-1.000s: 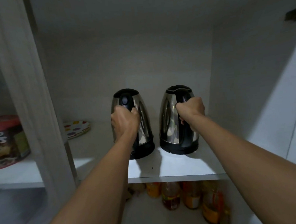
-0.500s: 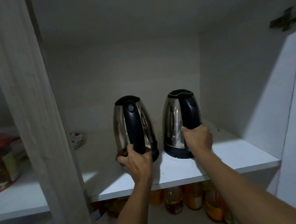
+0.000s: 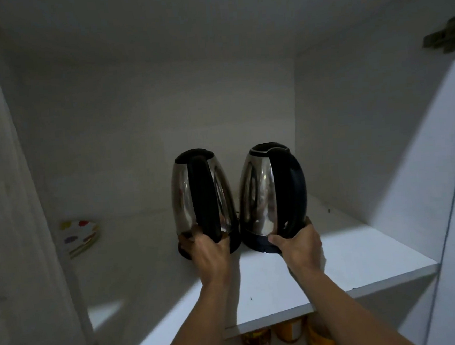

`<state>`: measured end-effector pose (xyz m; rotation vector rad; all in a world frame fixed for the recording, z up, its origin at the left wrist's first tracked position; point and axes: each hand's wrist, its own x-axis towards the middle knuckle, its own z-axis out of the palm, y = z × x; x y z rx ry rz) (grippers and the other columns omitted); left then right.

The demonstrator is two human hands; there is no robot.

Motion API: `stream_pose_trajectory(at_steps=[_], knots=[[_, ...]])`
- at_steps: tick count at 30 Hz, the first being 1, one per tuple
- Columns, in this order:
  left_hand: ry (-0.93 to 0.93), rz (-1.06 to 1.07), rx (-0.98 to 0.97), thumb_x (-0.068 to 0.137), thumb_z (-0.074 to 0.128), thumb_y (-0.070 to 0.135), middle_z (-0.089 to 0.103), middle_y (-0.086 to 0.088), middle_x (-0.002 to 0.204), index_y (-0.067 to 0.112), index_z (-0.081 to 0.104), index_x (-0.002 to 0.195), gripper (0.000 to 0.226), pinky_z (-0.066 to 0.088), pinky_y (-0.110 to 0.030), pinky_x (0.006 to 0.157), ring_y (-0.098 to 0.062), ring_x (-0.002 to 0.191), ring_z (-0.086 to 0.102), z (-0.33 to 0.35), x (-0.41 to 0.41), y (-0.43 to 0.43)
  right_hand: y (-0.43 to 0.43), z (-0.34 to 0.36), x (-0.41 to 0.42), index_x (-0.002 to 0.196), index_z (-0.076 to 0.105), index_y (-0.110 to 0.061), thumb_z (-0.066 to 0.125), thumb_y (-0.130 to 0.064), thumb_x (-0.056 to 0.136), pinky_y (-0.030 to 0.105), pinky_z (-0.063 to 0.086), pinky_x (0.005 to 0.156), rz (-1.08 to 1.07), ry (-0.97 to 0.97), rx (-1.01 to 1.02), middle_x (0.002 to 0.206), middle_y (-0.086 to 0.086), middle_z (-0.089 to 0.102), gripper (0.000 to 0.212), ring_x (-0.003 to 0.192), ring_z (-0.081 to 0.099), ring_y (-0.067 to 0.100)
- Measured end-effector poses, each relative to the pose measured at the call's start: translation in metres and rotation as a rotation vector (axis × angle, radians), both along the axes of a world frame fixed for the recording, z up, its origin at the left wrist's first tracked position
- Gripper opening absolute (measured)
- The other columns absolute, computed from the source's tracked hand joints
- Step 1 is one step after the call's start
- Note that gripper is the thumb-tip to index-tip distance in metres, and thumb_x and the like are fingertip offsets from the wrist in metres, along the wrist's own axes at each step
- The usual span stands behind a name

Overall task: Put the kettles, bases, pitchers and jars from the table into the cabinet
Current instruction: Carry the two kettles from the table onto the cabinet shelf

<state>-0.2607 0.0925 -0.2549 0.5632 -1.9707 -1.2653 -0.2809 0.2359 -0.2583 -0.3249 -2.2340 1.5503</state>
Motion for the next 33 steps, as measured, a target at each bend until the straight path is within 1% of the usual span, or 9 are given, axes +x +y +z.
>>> stream_pose_trajectory(at_steps=[2, 4, 8, 12, 16, 20, 27, 30, 33], knots=[[0.007, 0.006, 0.000, 0.077, 0.075, 0.016, 0.047, -0.029, 0.127, -0.008, 0.053, 0.116, 0.051, 0.042, -0.041, 0.102, -0.042, 0.116, 0.048, 0.000, -0.017, -0.001, -0.002, -0.003, -0.020, 0.113, 0.059, -0.026, 0.089, -0.038, 0.054, 0.045, 0.059, 0.080, -0.009, 0.011, -0.002, 0.103, 0.009, 0.069, 0.067, 0.089, 0.068, 0.034], [0.017, -0.015, 0.018, 0.077, 0.075, 0.013, 0.046, -0.028, 0.129, -0.009, 0.053, 0.116, 0.050, 0.040, -0.037, 0.096, -0.039, 0.115, 0.047, 0.000, -0.037, -0.005, -0.004, -0.002, -0.038, 0.114, 0.058, -0.026, 0.088, -0.035, 0.057, 0.044, 0.058, 0.076, 0.007, 0.021, -0.001, 0.100, 0.009, 0.069, 0.065, 0.088, 0.068, 0.035], [0.035, -0.025, 0.033, 0.080, 0.073, 0.015, 0.041, -0.025, 0.133, -0.005, 0.053, 0.121, 0.050, 0.046, -0.045, 0.096, -0.041, 0.115, 0.050, 0.000, -0.085, -0.016, -0.006, 0.004, -0.083, 0.121, 0.054, -0.021, 0.081, -0.023, 0.072, 0.034, 0.046, 0.073, 0.116, 0.016, -0.047, 0.112, 0.014, 0.061, 0.056, 0.083, 0.054, 0.030], [0.075, 0.038, -0.029, 0.079, 0.076, 0.021, 0.050, -0.027, 0.118, -0.007, 0.056, 0.113, 0.048, 0.047, -0.049, 0.091, -0.043, 0.107, 0.053, -0.004, -0.133, -0.021, -0.013, 0.001, -0.136, 0.135, 0.046, -0.013, 0.078, -0.017, 0.080, 0.039, 0.047, 0.088, 0.178, 0.016, -0.063, 0.129, 0.022, 0.052, 0.064, 0.110, 0.058, 0.041], [0.082, 0.103, -0.013, 0.081, 0.074, 0.017, 0.049, -0.025, 0.118, -0.006, 0.056, 0.112, 0.043, 0.048, -0.045, 0.090, -0.039, 0.105, 0.053, -0.003, -0.162, -0.018, -0.024, 0.004, -0.180, 0.143, 0.038, -0.014, 0.075, -0.019, 0.085, 0.044, 0.044, 0.098, 0.210, 0.001, -0.034, 0.134, 0.025, 0.045, 0.070, 0.114, 0.055, 0.044], [0.077, 0.148, -0.032, 0.081, 0.074, 0.016, 0.046, -0.023, 0.125, -0.005, 0.055, 0.116, 0.044, 0.047, -0.042, 0.097, -0.035, 0.107, 0.052, 0.000, -0.175, -0.012, -0.030, 0.003, -0.202, 0.144, 0.037, -0.014, 0.075, -0.021, 0.085, 0.046, 0.046, 0.097, 0.238, 0.001, -0.004, 0.132, 0.026, 0.045, 0.071, 0.113, 0.055, 0.043], [-0.020, 0.132, -0.055, 0.081, 0.073, 0.018, 0.045, -0.022, 0.127, -0.002, 0.048, 0.122, 0.052, 0.046, -0.049, 0.099, -0.037, 0.115, 0.050, 0.005, -0.168, -0.015, -0.022, -0.001, -0.207, 0.144, 0.035, -0.011, 0.073, -0.016, 0.086, 0.048, 0.045, 0.098, 0.286, -0.007, 0.011, 0.133, 0.027, 0.046, 0.070, 0.117, 0.052, 0.043], [-0.072, 0.105, -0.022, 0.080, 0.075, 0.023, 0.051, -0.021, 0.121, -0.002, 0.042, 0.121, 0.058, 0.050, -0.048, 0.093, -0.038, 0.113, 0.054, 0.009, -0.158, -0.018, -0.022, -0.003, -0.204, 0.145, 0.025, -0.004, 0.076, -0.015, 0.084, 0.052, 0.046, 0.101, 0.287, -0.024, -0.021, 0.136, 0.028, 0.047, 0.080, 0.119, 0.053, 0.043], [-0.191, 0.076, 0.005, 0.081, 0.074, 0.014, 0.054, -0.024, 0.125, -0.004, 0.030, 0.126, 0.066, 0.050, -0.044, 0.094, -0.040, 0.115, 0.057, 0.008, -0.145, -0.019, -0.017, -0.001, -0.200, 0.145, 0.021, -0.002, 0.079, -0.011, 0.080, 0.050, 0.046, 0.103, 0.323, -0.020, -0.030, 0.137, 0.029, 0.048, 0.088, 0.123, 0.053, 0.042]])
